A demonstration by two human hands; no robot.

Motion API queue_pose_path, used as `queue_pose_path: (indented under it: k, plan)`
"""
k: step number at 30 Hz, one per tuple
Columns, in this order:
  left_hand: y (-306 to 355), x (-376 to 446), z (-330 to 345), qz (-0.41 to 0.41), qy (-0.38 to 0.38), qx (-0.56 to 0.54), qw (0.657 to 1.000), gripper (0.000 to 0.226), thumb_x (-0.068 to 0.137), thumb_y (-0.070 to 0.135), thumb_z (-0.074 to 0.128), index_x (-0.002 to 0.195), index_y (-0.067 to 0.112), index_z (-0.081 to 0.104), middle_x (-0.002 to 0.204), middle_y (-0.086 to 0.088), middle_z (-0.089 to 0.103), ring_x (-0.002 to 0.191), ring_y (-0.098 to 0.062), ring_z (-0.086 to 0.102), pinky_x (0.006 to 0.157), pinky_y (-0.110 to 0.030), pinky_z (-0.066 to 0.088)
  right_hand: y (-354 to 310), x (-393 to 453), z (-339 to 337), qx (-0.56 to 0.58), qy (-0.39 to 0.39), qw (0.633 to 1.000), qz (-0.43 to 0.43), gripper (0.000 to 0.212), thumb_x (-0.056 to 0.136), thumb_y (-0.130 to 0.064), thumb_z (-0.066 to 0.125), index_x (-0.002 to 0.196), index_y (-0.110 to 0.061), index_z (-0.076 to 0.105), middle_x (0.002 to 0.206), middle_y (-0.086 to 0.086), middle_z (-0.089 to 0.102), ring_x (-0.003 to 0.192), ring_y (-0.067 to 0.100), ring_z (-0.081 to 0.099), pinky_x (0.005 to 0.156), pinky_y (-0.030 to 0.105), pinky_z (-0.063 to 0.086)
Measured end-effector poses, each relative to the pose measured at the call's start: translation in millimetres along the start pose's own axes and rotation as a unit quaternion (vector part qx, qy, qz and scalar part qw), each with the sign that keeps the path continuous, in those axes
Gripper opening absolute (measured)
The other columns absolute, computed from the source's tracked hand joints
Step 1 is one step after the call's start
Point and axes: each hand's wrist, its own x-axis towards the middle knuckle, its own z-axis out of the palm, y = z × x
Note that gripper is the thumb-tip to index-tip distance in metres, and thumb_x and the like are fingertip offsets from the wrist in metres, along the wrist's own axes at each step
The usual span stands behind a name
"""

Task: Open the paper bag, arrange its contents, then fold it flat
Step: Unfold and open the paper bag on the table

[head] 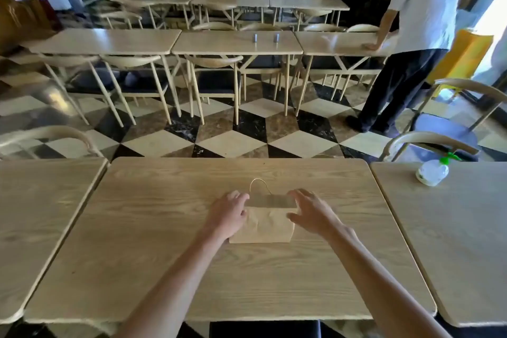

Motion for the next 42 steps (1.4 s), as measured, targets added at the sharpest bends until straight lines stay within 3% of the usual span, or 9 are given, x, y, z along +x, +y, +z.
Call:
queue_pose_path:
  k: [5, 9, 14, 17, 21, 29, 32, 38, 42]
  plan:
    - [-19, 38, 26, 0.023, -0.054, 0.039, 0.998, 0.051, 0.088, 0.030, 0.058, 0.136, 0.021, 0.043, 0.130, 0.002, 0.053, 0.119, -0.022, 0.050, 0.094, -0.043, 0.044, 4, 36, 35, -0.055, -0.052, 0.997, 0.019, 0.073, 0.086, -0.039, 0.066, 0.147, -0.020, 0.032, 0.153, -0.005, 0.036, 0.138, 0.018, 0.034, 0.107, 0.042, 0.038]
    - [-32, 51, 51, 0.032, -0.087, 0.030, 0.995, 0.045, 0.091, 0.029, 0.055, 0.134, 0.018, 0.048, 0.132, -0.001, 0.057, 0.123, -0.023, 0.048, 0.097, -0.040, 0.043, 10, 50, 62, -0.079, -0.095, 0.992, 0.036, 0.059, 0.092, -0.038, 0.058, 0.142, -0.017, 0.035, 0.152, -0.006, 0.036, 0.139, 0.017, 0.033, 0.107, 0.042, 0.037]
    - [-38, 42, 71, 0.029, -0.044, 0.002, 0.999, 0.037, 0.093, 0.022, 0.054, 0.129, 0.025, 0.058, 0.124, 0.006, 0.066, 0.112, -0.019, 0.059, 0.085, -0.034, 0.050, 15, 47, 84, -0.079, -0.091, 0.992, 0.041, 0.043, 0.096, -0.020, 0.047, 0.139, -0.017, 0.040, 0.148, -0.006, 0.041, 0.138, 0.014, 0.034, 0.106, 0.039, 0.037]
    - [-34, 37, 71, 0.027, -0.023, -0.007, 0.999, 0.034, 0.091, 0.022, 0.060, 0.125, 0.025, 0.062, 0.116, 0.005, 0.070, 0.105, -0.019, 0.061, 0.081, -0.031, 0.051, 16, 47, 85, -0.091, -0.085, 0.991, 0.039, 0.045, 0.092, -0.007, 0.046, 0.135, -0.018, 0.044, 0.143, -0.005, 0.046, 0.134, 0.017, 0.038, 0.105, 0.039, 0.037]
    - [-23, 25, 63, 0.018, 0.005, -0.033, 0.999, 0.030, 0.092, 0.024, 0.059, 0.121, 0.025, 0.064, 0.108, 0.005, 0.071, 0.100, -0.017, 0.061, 0.076, -0.031, 0.050, 22, 38, 76, -0.107, -0.057, 0.993, 0.008, 0.051, 0.091, -0.007, 0.045, 0.140, -0.021, 0.040, 0.138, -0.004, 0.049, 0.130, 0.019, 0.041, 0.105, 0.038, 0.036]
    - [7, -37, 78, 0.021, 0.048, -0.149, 0.987, 0.035, 0.081, 0.027, 0.072, 0.112, 0.010, 0.068, 0.106, -0.002, 0.071, 0.100, -0.021, 0.061, 0.082, -0.038, 0.052, 39, -38, 79, -0.077, -0.036, 0.996, -0.041, 0.061, 0.090, -0.006, 0.044, 0.148, -0.019, 0.032, 0.145, -0.002, 0.039, 0.137, 0.019, 0.033, 0.110, 0.035, 0.032]
    - [16, -59, 93, 0.000, 0.016, -0.180, 0.983, 0.046, 0.083, 0.038, 0.069, 0.119, 0.010, 0.064, 0.113, -0.002, 0.067, 0.108, -0.017, 0.056, 0.090, -0.037, 0.049, 43, -64, 89, -0.064, -0.043, 0.996, -0.045, 0.061, 0.089, -0.004, 0.044, 0.148, -0.017, 0.032, 0.145, -0.001, 0.038, 0.137, 0.019, 0.032, 0.110, 0.035, 0.033]
    - [24, -95, 118, -0.038, -0.022, -0.204, 0.978, 0.067, 0.083, 0.057, 0.059, 0.131, 0.010, 0.055, 0.129, -0.001, 0.055, 0.125, -0.013, 0.046, 0.104, -0.029, 0.042, 47, -94, 109, -0.003, -0.071, 0.997, -0.041, 0.053, 0.096, -0.021, 0.050, 0.145, -0.010, 0.035, 0.144, 0.005, 0.037, 0.134, 0.024, 0.035, 0.110, 0.030, 0.034]
    - [29, -101, 118, -0.016, 0.004, -0.196, 0.980, 0.059, 0.082, 0.049, 0.066, 0.128, 0.014, 0.057, 0.128, 0.002, 0.056, 0.124, -0.012, 0.045, 0.105, -0.027, 0.037, 48, -98, 105, 0.114, -0.083, 0.990, 0.014, 0.080, 0.085, -0.037, 0.070, 0.148, -0.008, 0.031, 0.146, 0.005, 0.035, 0.135, 0.020, 0.030, 0.113, 0.023, 0.025]
